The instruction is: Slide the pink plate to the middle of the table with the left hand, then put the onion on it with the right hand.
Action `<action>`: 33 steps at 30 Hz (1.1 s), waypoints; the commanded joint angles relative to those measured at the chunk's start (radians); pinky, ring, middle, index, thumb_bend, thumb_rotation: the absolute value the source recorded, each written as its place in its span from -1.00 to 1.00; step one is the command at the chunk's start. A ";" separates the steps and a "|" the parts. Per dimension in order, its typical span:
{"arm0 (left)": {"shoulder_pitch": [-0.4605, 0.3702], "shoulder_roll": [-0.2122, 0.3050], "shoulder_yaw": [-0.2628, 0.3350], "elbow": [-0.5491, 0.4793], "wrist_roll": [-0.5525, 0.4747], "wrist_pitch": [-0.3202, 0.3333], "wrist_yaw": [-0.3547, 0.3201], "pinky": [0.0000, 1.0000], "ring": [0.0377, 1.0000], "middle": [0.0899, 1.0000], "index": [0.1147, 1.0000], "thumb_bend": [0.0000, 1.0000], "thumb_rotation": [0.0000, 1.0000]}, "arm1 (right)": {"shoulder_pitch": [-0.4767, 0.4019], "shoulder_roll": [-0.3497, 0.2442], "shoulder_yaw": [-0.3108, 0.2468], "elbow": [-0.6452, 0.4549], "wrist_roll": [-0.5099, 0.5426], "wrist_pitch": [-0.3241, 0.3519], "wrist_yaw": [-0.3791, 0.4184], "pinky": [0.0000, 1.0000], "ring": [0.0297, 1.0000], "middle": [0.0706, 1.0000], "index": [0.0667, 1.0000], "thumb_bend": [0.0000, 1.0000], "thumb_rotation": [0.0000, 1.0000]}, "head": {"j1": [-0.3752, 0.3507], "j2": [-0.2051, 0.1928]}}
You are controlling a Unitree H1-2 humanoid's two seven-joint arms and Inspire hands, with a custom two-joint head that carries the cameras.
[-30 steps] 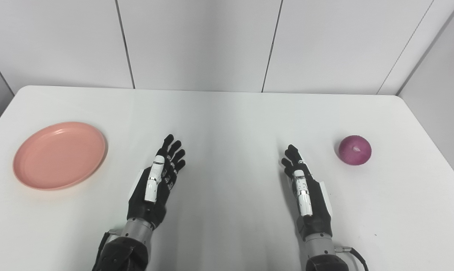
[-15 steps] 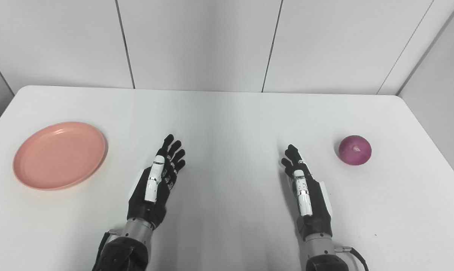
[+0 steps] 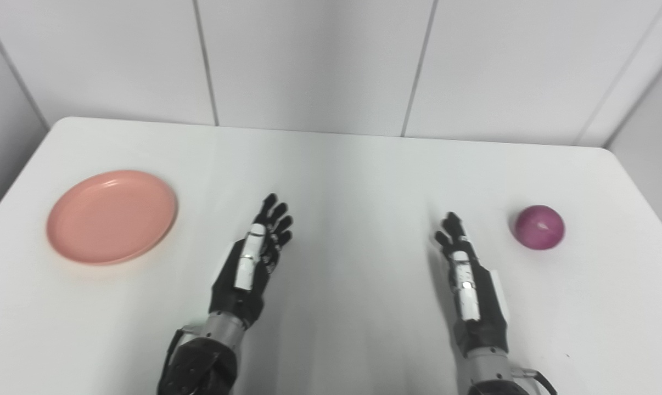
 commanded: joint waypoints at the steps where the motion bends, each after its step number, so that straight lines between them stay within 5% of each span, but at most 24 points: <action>1: 0.007 -0.021 -0.019 0.014 0.019 -0.005 0.008 0.95 0.94 0.98 0.94 0.00 1.00 | -0.010 -0.013 -0.006 -0.039 0.021 0.000 0.018 1.00 0.94 0.99 1.00 -0.52 1.00 | 0.034 -0.011; 9: 0.007 -0.057 -0.046 0.030 0.051 -0.008 0.029 0.95 0.96 1.00 0.96 -0.02 1.00 | -0.010 -0.046 -0.018 -0.031 0.063 -0.025 0.034 1.00 1.00 1.00 1.00 -0.63 1.00 | 0.133 -0.055; 13: -0.005 -0.070 -0.073 0.062 0.086 -0.030 0.033 0.99 1.00 1.00 1.00 -0.03 1.00 | -0.020 -0.069 -0.027 -0.023 0.087 -0.022 0.052 1.00 1.00 1.00 1.00 -0.65 1.00 | 0.238 -0.097; 22: -0.038 -0.098 -0.106 0.140 0.133 -0.106 0.054 1.00 1.00 1.00 1.00 -0.09 1.00 | -0.025 -0.089 -0.045 -0.025 0.119 0.017 0.059 1.00 1.00 1.00 1.00 -0.40 1.00 | 0.386 -0.159; 33: -0.083 -0.116 -0.133 0.236 0.171 -0.145 0.091 1.00 1.00 1.00 1.00 -0.05 1.00 | -0.050 -0.120 -0.076 0.128 0.158 -0.134 0.100 0.93 0.93 0.98 0.97 -0.35 1.00 | 0.528 -0.260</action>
